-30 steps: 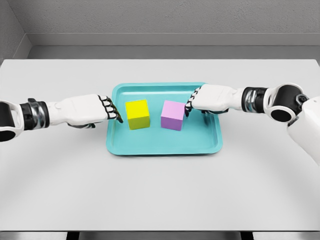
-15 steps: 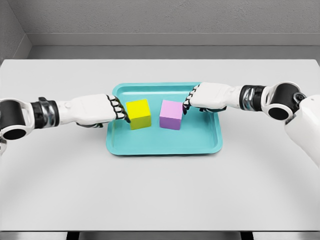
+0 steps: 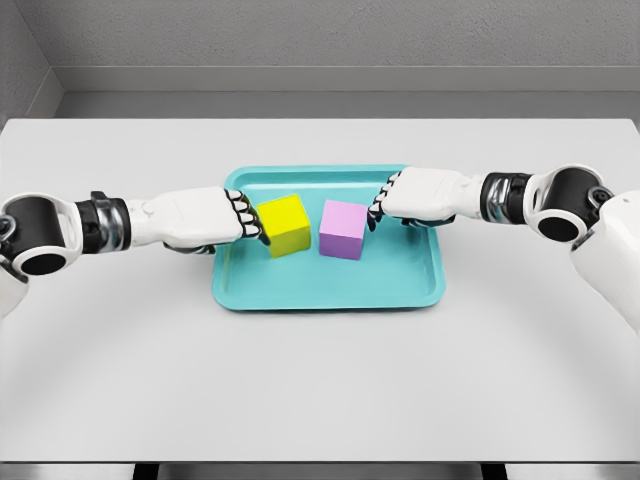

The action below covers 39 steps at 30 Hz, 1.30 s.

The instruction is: Push two cubes

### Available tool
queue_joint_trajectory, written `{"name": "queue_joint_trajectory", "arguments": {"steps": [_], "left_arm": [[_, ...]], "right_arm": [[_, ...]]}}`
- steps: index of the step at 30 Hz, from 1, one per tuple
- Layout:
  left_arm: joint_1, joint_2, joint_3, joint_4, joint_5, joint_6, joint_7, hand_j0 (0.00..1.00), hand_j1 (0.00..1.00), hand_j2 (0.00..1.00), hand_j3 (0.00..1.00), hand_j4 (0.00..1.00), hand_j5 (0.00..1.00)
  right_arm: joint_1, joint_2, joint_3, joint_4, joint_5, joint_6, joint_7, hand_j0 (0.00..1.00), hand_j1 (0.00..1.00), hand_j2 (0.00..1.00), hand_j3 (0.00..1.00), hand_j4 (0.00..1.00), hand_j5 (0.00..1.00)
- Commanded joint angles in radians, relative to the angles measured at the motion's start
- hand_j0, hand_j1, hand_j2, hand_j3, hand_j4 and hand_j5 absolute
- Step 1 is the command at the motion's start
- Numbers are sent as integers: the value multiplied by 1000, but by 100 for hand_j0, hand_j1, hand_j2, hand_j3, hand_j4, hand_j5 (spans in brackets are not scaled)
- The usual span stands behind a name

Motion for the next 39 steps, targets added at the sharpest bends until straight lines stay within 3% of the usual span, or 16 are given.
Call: {"name": "queue_joint_trajectory", "arguments": {"steps": [1,12,39], "left_arm": [[0,-1,0,13,-2,-1,-1,81,81,81,81,81,81],[-11,3,1,58,0,-1,-1,81,81,81,81,81,81],[-37,-23,0,59,-13,-1,-9,81,81,81,81,81,81]], "right_arm": [[0,-1,-1,0,-4,3,0,62,62,62,62,62,62],[3,-1,-1,0,-4,3,0,62,62,62,62,62,62],[8,-1,-1,-2,-4,3,0,62,62,62,62,62,62]]}}
